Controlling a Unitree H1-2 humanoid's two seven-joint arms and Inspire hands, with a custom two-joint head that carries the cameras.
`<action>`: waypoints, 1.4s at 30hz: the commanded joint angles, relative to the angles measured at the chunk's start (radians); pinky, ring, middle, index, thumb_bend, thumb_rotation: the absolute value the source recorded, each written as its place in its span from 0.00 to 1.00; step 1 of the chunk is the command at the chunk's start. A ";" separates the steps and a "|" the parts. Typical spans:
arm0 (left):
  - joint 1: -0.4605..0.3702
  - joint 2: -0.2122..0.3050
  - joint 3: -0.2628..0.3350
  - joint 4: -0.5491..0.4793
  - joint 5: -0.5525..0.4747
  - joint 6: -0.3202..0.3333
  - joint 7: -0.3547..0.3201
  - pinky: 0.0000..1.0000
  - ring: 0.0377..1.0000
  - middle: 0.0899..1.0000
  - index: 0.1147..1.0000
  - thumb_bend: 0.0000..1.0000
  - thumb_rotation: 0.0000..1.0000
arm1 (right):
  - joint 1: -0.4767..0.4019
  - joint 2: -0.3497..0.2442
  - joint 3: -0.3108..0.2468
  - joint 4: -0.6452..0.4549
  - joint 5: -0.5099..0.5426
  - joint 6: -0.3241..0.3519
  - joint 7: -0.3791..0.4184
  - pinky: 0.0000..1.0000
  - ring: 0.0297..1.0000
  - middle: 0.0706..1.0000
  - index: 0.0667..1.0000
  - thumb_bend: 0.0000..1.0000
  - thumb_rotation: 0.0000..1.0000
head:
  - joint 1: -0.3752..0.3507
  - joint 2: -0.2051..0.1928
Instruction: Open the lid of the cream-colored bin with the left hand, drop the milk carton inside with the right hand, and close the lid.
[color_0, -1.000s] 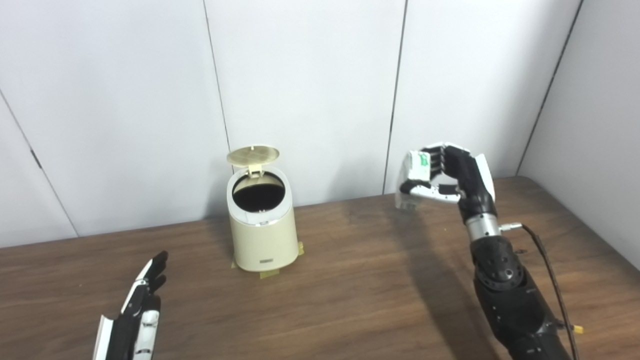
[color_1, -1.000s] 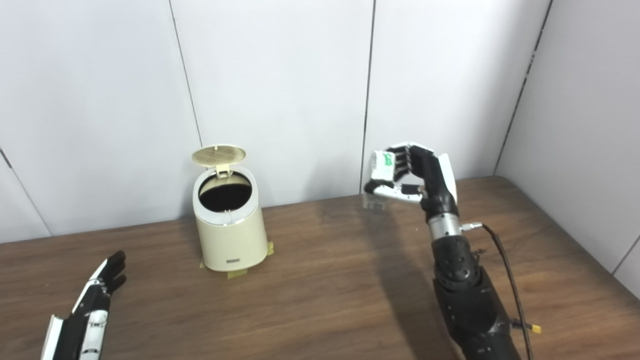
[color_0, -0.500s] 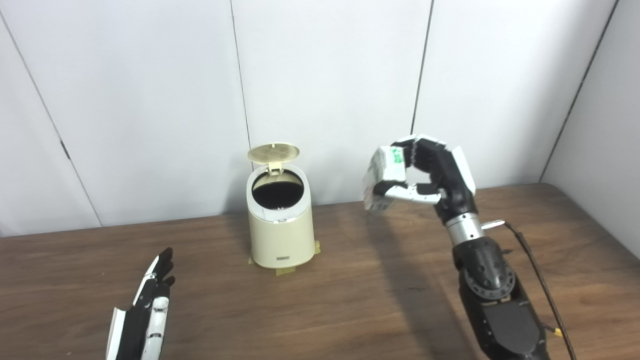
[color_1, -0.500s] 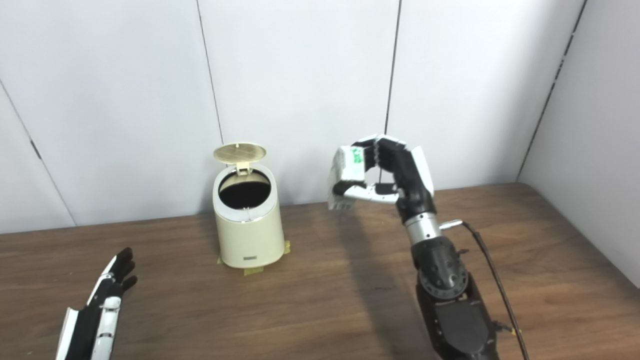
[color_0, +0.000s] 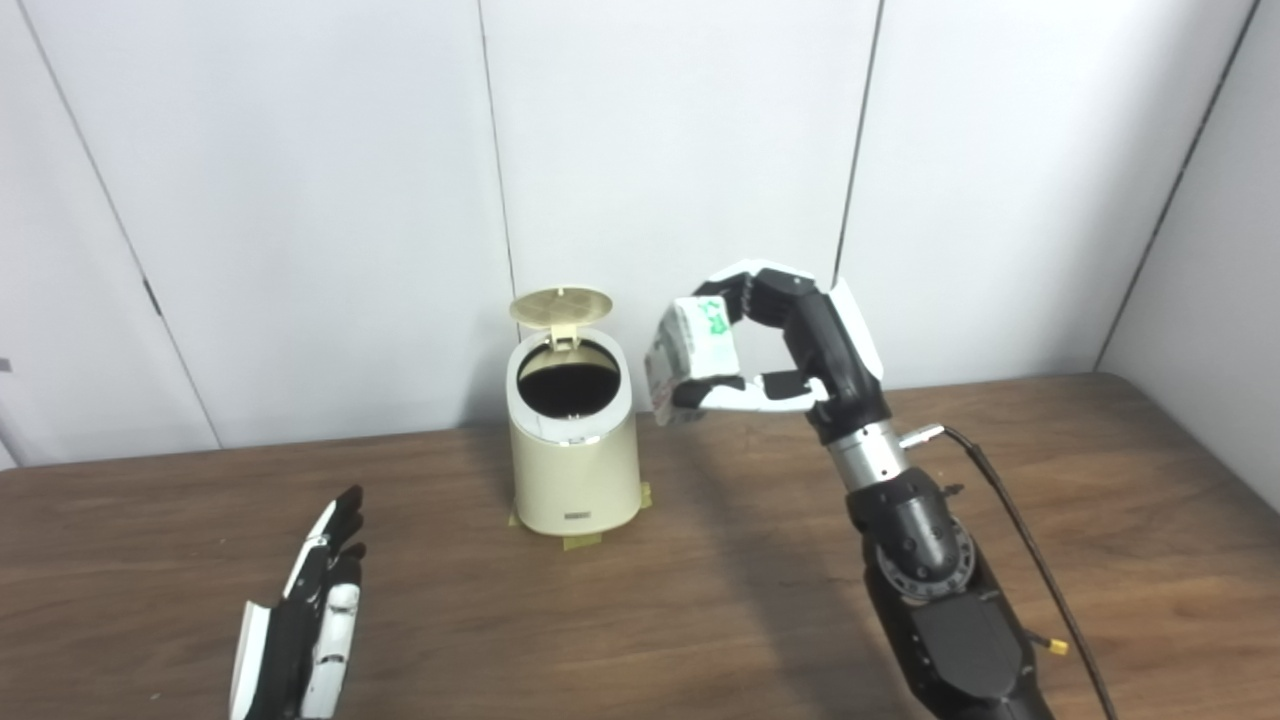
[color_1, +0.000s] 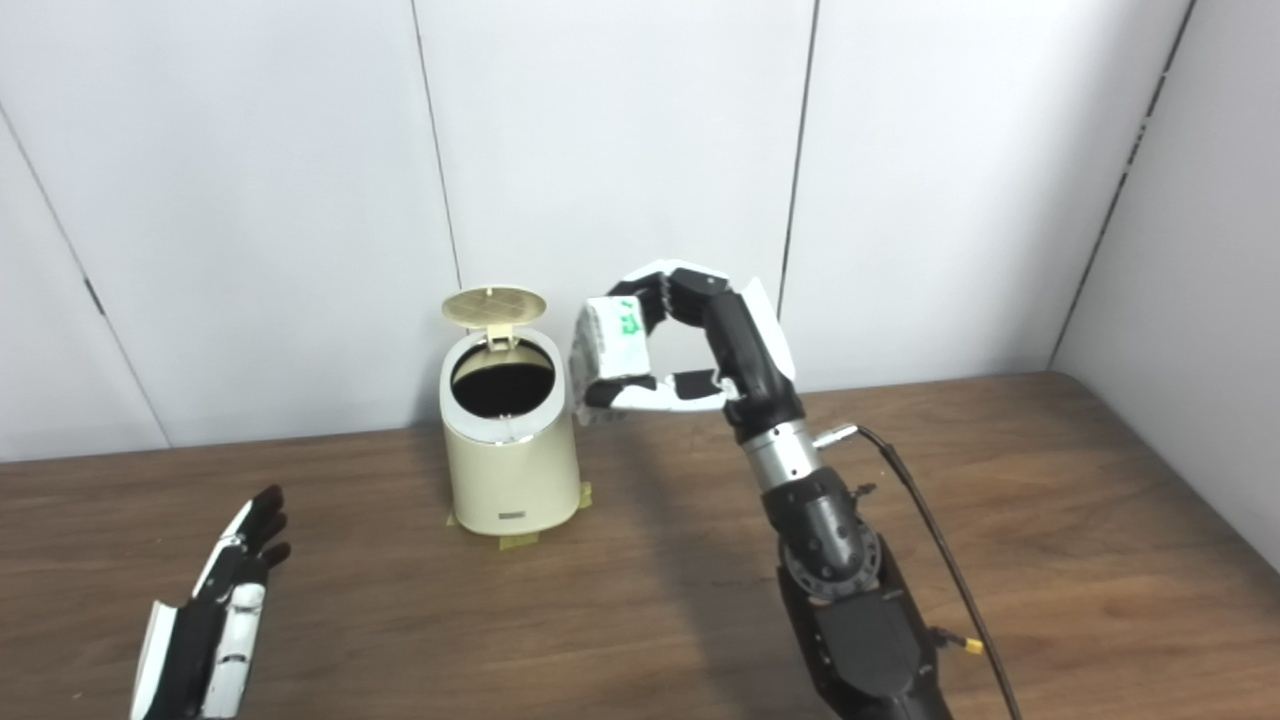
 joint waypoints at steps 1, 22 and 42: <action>0.017 -0.018 -0.019 0.087 0.044 -0.038 0.020 0.86 0.92 0.94 0.92 0.41 1.00 | -0.080 0.011 -0.002 -0.014 -0.006 -0.064 -0.024 0.30 0.39 0.43 0.48 0.52 0.00 | 0.006 -0.001; 0.034 -0.023 -0.037 0.056 0.047 -0.010 0.013 0.87 0.93 0.95 0.93 0.44 1.00 | -0.320 -0.111 0.572 0.287 -0.408 -0.067 -0.795 0.39 0.43 0.43 0.45 0.52 0.00 | 0.052 -0.003; 0.056 -0.038 -0.047 0.025 0.069 -0.005 0.020 0.89 0.94 0.96 0.94 0.36 0.99 | -0.522 -0.088 0.926 0.653 -0.430 -0.067 -1.141 0.39 0.43 0.45 0.44 0.52 0.00 | 0.086 -0.001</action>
